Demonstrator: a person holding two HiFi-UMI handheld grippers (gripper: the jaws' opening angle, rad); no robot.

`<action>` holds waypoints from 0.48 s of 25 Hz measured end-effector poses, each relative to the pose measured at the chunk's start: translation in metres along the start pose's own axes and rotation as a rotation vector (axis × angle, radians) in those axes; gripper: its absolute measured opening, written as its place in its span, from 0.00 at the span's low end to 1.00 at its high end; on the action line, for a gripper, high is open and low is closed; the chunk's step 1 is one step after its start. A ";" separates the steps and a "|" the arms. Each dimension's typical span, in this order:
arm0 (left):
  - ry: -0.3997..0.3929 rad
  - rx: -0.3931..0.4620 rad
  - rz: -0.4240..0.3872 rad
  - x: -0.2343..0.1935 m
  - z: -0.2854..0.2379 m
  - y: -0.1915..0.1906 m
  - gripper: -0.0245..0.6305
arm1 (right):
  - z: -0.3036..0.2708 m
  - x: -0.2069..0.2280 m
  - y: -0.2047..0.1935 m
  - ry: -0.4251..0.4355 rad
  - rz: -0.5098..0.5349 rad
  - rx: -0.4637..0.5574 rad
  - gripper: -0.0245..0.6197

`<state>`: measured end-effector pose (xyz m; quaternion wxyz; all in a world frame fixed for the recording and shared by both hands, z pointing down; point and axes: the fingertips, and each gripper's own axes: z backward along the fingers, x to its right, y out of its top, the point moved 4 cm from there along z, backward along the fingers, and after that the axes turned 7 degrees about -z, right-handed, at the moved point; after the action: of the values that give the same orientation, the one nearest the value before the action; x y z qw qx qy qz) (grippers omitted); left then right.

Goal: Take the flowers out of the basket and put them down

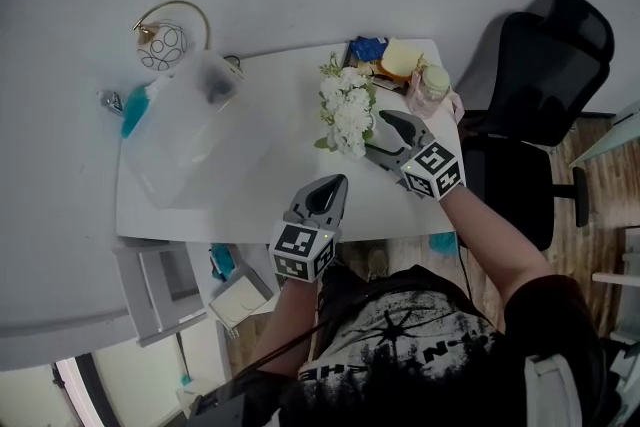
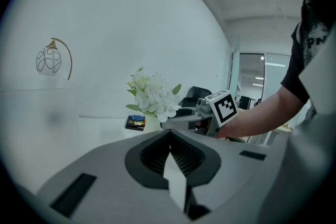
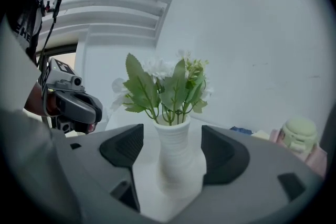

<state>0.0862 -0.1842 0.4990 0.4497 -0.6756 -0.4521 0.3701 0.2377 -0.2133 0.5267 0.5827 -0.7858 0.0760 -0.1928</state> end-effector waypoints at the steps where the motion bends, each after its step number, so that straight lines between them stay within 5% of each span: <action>1: -0.002 0.003 -0.005 0.002 -0.001 0.002 0.05 | 0.005 -0.002 0.001 0.004 -0.004 0.002 0.55; 12: -0.030 0.035 -0.059 0.019 -0.007 0.026 0.05 | 0.057 -0.024 0.021 0.016 0.018 0.026 0.51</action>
<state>0.1053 -0.1727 0.4751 0.4652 -0.6484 -0.4721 0.3746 0.2405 -0.1613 0.4881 0.5938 -0.7759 0.0852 -0.1950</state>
